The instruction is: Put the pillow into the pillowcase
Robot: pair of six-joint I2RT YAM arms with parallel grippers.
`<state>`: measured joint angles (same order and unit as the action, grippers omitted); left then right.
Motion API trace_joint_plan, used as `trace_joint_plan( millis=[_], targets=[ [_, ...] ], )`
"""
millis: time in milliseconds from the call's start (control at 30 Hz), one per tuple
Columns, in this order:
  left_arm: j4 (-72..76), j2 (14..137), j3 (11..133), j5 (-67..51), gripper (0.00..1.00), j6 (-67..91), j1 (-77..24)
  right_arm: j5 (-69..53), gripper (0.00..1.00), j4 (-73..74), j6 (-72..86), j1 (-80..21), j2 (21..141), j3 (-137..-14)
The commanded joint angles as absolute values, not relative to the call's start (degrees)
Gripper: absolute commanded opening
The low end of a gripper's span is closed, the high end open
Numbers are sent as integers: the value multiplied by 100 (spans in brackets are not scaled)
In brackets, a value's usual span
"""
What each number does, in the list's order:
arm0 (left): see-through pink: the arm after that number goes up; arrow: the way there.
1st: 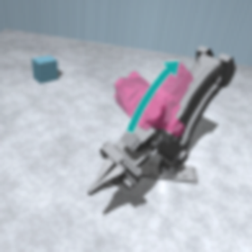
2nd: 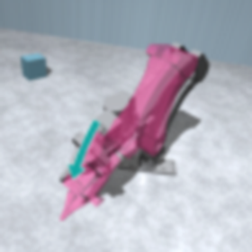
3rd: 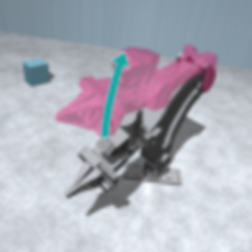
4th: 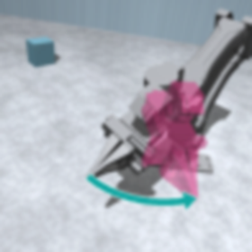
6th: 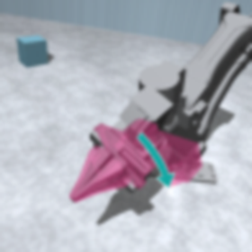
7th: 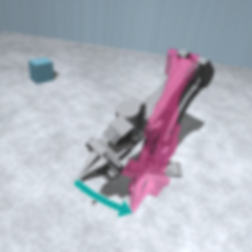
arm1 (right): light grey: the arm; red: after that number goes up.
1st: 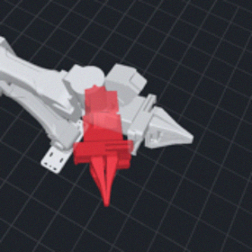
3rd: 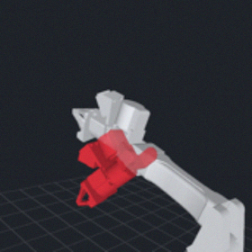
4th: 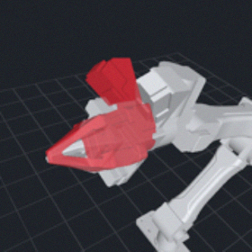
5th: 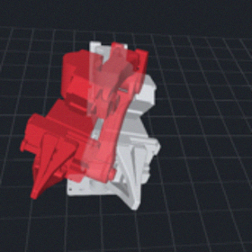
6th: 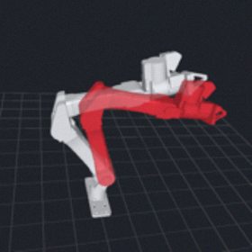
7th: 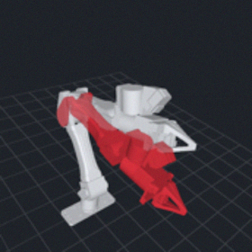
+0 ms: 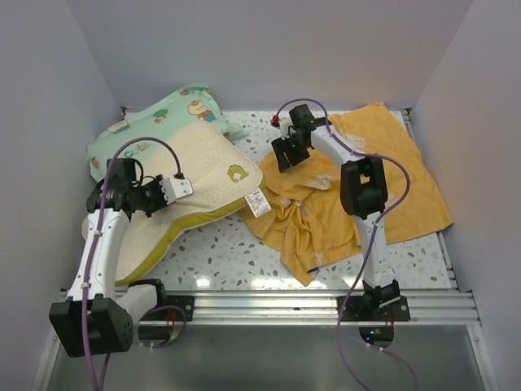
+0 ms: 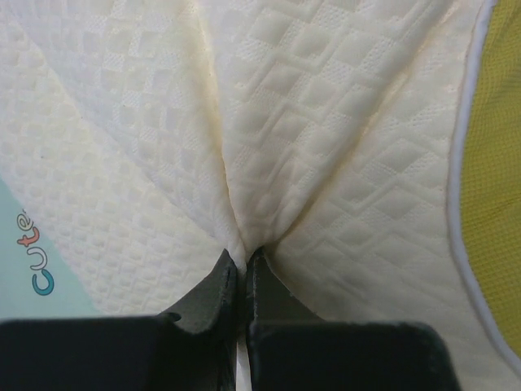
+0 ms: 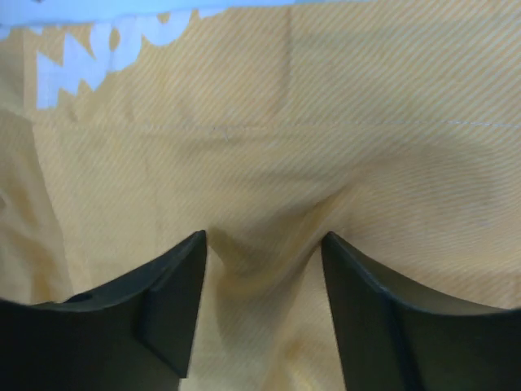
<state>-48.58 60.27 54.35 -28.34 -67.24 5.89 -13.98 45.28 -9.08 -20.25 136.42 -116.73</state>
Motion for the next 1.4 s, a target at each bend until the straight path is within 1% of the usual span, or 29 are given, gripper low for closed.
trace_joint_plan(
  millis=[0, 33, 67, 133, 167, 200, 267, 367, 467, 500, 533, 567, 600, 667, 700, 767, 800, 833, 867, 900, 933, 1033, 1067, 1100, 1167, 1200, 1267, 1300, 1367],
  targets=[
    [-5124, 6099, 5721, -3181, 0, -7461, 835, -1547, 59, 4351, -503, -2109, 14000, -11988],
    [-5211, 6152, 5748, -3216, 0, -7514, 870, -1538, 53, 4272, -414, -2109, 14166, -12032],
    [-5238, 6178, 5757, -3278, 0, -7532, 905, -1390, 35, 4141, -326, -2101, 14211, -12041],
    [-5369, 6205, 5748, -3313, 0, -7698, 914, -1292, 16, 3675, -45, -2066, 14308, -12067],
    [-5414, 6214, 5670, -3331, 0, -7804, 905, -1240, 5, 3561, 147, -2013, 14448, -12128],
    [-5431, 6214, 5608, -3288, 0, -7892, 914, -1135, 0, 3386, 384, -1969, 14519, -12381],
    [-5353, 6205, 5336, -3008, 0, -8120, 914, -1072, 0, 3270, 614, -1812, 14747, -12899],
    [-5151, 6267, 4914, -2490, 0, -8402, 984, -1020, 0, 2928, 1019, -1582, 14775, -13305],
    [-4949, 6372, 4659, -2356, 0, -8551, 1142, -1177, 0, 2357, 1300, -1398, 14556, -13324],
    [-4792, 6398, 4615, -2312, 0, -8534, 1151, -1334, 14, 2190, 1344, -1363, 14529, -13368],
    [-4694, 6459, 4553, -2268, 0, -8482, 1151, -1510, 75, 2232, 1327, -1345, 14494, -13438],
    [-4615, 6512, 4544, -2259, 0, -8455, 1195, -1686, 96, 2398, 1075, -1353, 14467, -13665],
    [-4545, 6600, 4561, -2241, 0, -8429, 1195, -1844, 99, 2878, 942, -1354, 14293, -13728],
    [-4526, 6653, 4614, -2302, 0, -8411, 1248, -1916, 99, 3477, 356, -1354, 13933, -13624],
    [-4509, 6671, 4649, -2303, 0, -8455, 1274, -1759, 99, 4063, 91, -1345, 13426, -13475],
    [-4448, 6653, 4632, -2312, 0, -8543, 1327, -1267, 99, 4620, -724, -1310, 12879, -12668],
    [-4352, 6662, 4606, -2303, 0, -8621, 1362, -1118, 99, 4762, -938, -1275, 12345, -12343],
    [-4324, 6671, 4605, -2320, 0, -8692, 1406, -994, 98, 4885, -1158, -1196, 12131, -12027],
    [-4307, 6697, 4588, -2329, 0, -8753, 1476, -767, 98, 5035, -1543, -1143, 11920, -11423],
    [-4237, 6749, 4579, -2338, 0, -8780, 1503, -686, 96, 5306, -1703, -1082, 11761, -11139],
    [-4219, 6776, 4588, -2399, 0, -8789, 1555, -607, 94, 5369, -1836, -933, 11490, -10605],
    [-4131, 6829, 4597, -2496, 0, -8737, 1608, -483, 84, 5537, -2188, -590, 11260, -9856],
    [-4096, 6829, 4588, -2505, 0, -8702, 1608, -466, 82, 5642, -2328, -537, 11259, -9748],
    [-4043, 6820, 4588, -2531, 0, -8632, 1608, -448, 77, 5721, -2399, -475, 11294, -9669],
    [-4008, 6829, 4597, -2593, 0, -8543, 1608, -431, 71, 5800, -2530, -334, 11399, -9440],
    [-3990, 6829, 4605, -2601, 0, -8499, 1608, -344, 63, 5757, -2557, -256, 11434, -9370],
    [-3981, 6812, 4614, -2628, 0, -8438, 1608, -203, 55, 5513, -2636, -159, 11574, -9159],
    [-3981, 6803, 4606, -2619, 0, -8438, 1608, -124, 46, 5424, -2663, -28, 11653, -9132],
    [-3946, 6794, 4588, -2584, 0, -8394, 1608, 139, 34, 5178, -2742, 174, 12073, -9219]
  ],
)
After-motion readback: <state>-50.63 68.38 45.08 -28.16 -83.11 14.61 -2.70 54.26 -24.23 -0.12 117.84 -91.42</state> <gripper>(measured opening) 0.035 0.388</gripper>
